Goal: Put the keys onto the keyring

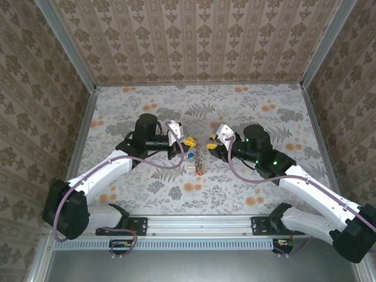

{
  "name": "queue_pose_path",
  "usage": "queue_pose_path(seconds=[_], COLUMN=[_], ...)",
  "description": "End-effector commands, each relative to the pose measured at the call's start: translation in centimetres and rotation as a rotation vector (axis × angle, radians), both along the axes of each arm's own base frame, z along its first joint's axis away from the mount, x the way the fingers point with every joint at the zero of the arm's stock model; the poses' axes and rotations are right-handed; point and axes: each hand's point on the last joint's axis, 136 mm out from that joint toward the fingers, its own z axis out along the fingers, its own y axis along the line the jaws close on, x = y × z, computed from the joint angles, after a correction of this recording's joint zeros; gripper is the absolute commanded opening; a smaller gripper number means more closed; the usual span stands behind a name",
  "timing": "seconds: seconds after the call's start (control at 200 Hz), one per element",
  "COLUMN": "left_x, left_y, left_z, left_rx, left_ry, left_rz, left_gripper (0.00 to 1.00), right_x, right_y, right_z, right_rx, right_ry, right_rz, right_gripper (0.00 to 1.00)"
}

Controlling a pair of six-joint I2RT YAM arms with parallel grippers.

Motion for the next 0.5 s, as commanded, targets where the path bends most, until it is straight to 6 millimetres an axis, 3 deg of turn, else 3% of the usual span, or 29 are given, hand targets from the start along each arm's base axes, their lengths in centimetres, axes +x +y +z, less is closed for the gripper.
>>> queue_pose_path(seconds=[0.0,0.335,0.495], left_x=[-1.4,-1.9,-1.9], left_y=[0.0,-0.1,-0.2], left_z=[3.1,4.0,4.2], left_rx=[-0.066,-0.1,-0.104], left_ry=[-0.087,-0.127,-0.13], left_rz=[-0.108,-0.142,-0.149], left_gripper=[0.0,0.0,0.0], right_x=[-1.8,-1.5,-0.9], right_y=[1.0,2.8,3.0], right_z=[0.1,1.1,0.4], right_rx=[-0.122,-0.126,-0.138], right_ry=[-0.084,-0.098,-0.071], right_rz=[0.213,0.299,0.281], right_gripper=[0.33,0.16,0.2])
